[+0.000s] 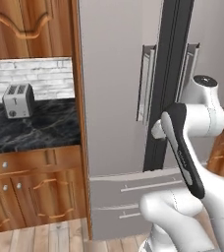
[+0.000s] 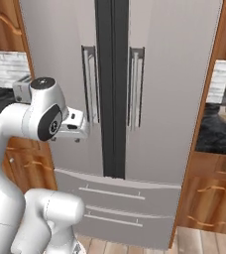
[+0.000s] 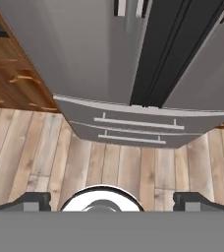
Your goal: Retrieve the banana and orange from the fridge and place them into the bowl on the dining table.
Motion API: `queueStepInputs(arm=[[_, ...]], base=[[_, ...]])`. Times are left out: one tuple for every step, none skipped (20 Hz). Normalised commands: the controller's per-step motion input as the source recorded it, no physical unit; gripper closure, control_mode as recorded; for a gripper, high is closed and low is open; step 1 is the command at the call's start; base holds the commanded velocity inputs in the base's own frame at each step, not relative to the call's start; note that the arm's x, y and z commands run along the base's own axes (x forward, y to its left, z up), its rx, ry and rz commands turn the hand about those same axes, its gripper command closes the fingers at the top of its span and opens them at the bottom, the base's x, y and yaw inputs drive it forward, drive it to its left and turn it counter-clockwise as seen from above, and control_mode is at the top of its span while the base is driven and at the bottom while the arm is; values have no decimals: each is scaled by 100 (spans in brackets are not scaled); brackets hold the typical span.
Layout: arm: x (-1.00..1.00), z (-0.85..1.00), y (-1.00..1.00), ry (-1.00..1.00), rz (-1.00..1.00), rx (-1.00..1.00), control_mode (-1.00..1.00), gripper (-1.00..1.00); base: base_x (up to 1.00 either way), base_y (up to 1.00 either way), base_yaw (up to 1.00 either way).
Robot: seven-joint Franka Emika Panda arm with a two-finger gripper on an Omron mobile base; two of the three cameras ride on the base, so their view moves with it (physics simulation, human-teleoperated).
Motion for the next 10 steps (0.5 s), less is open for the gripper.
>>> queueStepInputs(arm=[[0,0,0,0,0,0,100,-100],[0,0,0,0,0,0,100,-100],[0,0,0,0,0,0,100,-100],[0,0,0,0,0,0,100,-100],[0,0,0,0,0,0,100,-100],[0,0,0,0,0,0,100,-100],[0,0,0,0,0,0,100,-100],[0,0,0,0,0,0,100,-100],[0,0,0,0,0,0,100,-100],[0,0,0,0,0,0,100,-100]], base=[[-42,-38,0],[-43,-42,0],[-44,-46,0],[-43,-48,0],[-39,-52,0],[-36,-52,0],[-34,-48,0],[-34,-41,0],[-33,-34,0],[-33,-24,0]])
